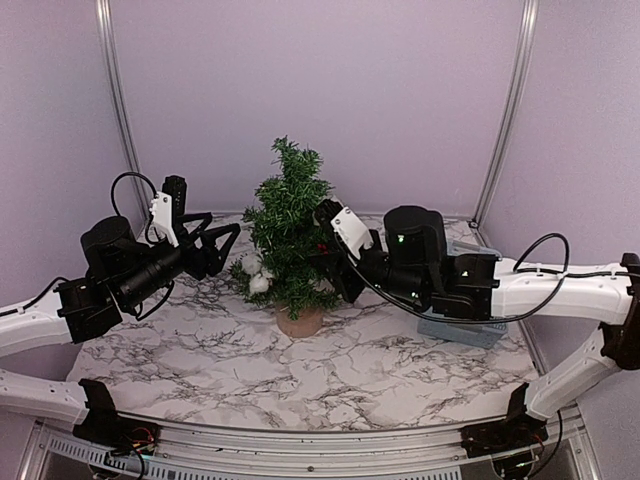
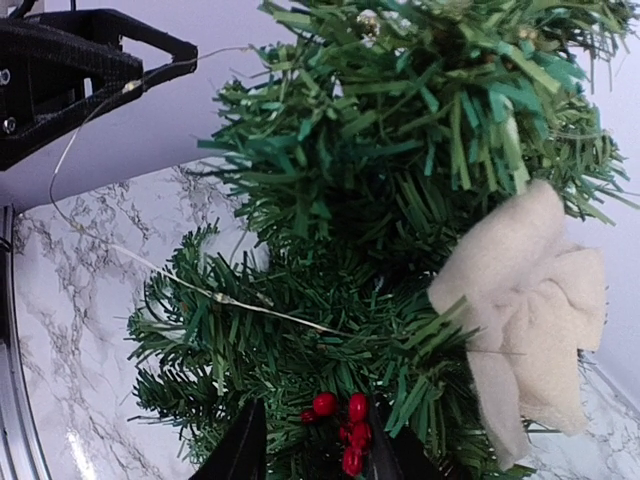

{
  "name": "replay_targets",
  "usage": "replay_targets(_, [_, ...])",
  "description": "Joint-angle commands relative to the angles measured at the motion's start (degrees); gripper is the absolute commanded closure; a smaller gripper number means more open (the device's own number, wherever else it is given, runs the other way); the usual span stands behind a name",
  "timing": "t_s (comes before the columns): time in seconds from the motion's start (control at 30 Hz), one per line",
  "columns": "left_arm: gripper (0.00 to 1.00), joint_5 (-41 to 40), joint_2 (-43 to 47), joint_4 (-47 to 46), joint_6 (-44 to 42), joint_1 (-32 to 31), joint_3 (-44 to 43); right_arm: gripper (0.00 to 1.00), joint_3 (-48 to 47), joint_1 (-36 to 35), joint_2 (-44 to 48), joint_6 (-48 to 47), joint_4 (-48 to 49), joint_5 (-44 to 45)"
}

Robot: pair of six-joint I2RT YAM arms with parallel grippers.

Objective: Decorate the small christmas tree

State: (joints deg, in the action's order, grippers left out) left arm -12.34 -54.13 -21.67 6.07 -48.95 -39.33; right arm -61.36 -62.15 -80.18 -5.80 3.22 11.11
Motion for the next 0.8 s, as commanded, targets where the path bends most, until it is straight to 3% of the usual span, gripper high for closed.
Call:
replay_targets(0.0, [0.23,0.9,-0.3,-2.1,0.0,0.4,0.2,0.63,-2.1,-0.3,2.4,0.9,-0.5,-0.4])
replay_targets(0.3, [0.23,0.9,-0.6,-2.1,0.4,0.4,0.0,0.53,0.0,-0.3,5.7,1.3,-0.1,-0.8])
replay_targets(0.6, [0.19,1.4,-1.6,-2.1,3.6,1.6,-0.5,0.33,4.4,-0.1,12.1,1.9,0.3,-4.2])
replay_targets(0.77, [0.18,4.1,-1.0,-1.6,7.0,6.0,-0.3,0.23,6.2,5.2,16.7,4.0,-0.6,-6.7])
